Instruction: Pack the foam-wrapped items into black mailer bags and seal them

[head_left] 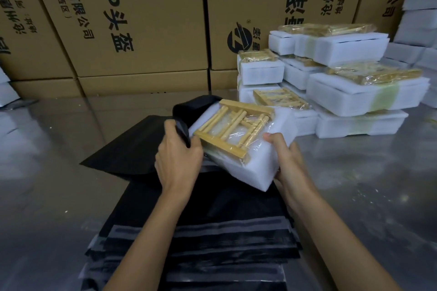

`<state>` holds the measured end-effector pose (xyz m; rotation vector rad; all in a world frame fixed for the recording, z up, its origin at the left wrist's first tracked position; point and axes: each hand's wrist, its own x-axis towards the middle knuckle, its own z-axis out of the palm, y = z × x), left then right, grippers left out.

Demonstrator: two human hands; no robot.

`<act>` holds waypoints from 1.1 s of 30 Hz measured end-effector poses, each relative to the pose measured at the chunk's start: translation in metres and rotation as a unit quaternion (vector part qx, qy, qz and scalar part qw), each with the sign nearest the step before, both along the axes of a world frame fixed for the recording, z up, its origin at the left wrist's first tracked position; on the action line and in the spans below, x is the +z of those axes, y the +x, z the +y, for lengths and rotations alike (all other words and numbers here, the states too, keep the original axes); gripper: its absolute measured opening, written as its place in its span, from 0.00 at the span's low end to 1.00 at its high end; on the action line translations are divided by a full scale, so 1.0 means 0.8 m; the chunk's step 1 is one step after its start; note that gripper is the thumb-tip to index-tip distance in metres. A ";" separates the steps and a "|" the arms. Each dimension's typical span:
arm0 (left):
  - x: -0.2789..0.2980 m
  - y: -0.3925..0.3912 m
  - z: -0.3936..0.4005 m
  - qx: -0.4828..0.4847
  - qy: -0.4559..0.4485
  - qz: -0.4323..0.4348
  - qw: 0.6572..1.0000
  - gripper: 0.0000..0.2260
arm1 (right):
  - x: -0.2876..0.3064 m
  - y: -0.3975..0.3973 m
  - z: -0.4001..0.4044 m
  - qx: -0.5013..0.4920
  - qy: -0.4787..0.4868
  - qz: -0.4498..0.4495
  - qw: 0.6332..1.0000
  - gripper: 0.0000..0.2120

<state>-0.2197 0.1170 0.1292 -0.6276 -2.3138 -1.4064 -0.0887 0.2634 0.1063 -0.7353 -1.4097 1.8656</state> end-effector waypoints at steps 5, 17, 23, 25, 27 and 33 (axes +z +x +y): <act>0.026 -0.012 0.017 0.002 -0.005 0.055 0.998 0.08 | 0.001 0.001 0.002 0.008 0.009 -0.014 1.000 0.28; 0.056 0.051 0.061 -0.215 -0.038 0.289 0.932 0.08 | 0.010 0.005 -0.006 0.020 -0.135 0.080 0.987 0.22; 0.008 0.067 0.050 -0.196 0.039 0.236 0.951 0.06 | 0.021 0.015 -0.002 0.041 -0.276 0.214 0.936 0.22; 0.007 0.076 0.052 -0.215 0.045 0.235 0.947 0.06 | 0.021 0.015 -0.007 0.056 -0.275 0.228 0.932 0.24; 0.008 0.086 0.054 -0.219 0.035 0.262 0.939 0.07 | 0.018 0.014 -0.015 0.092 -0.253 0.211 0.940 0.26; 0.012 0.070 0.040 -0.159 -0.010 0.324 0.933 0.08 | 0.021 0.003 -0.025 0.050 -0.173 0.185 0.966 0.29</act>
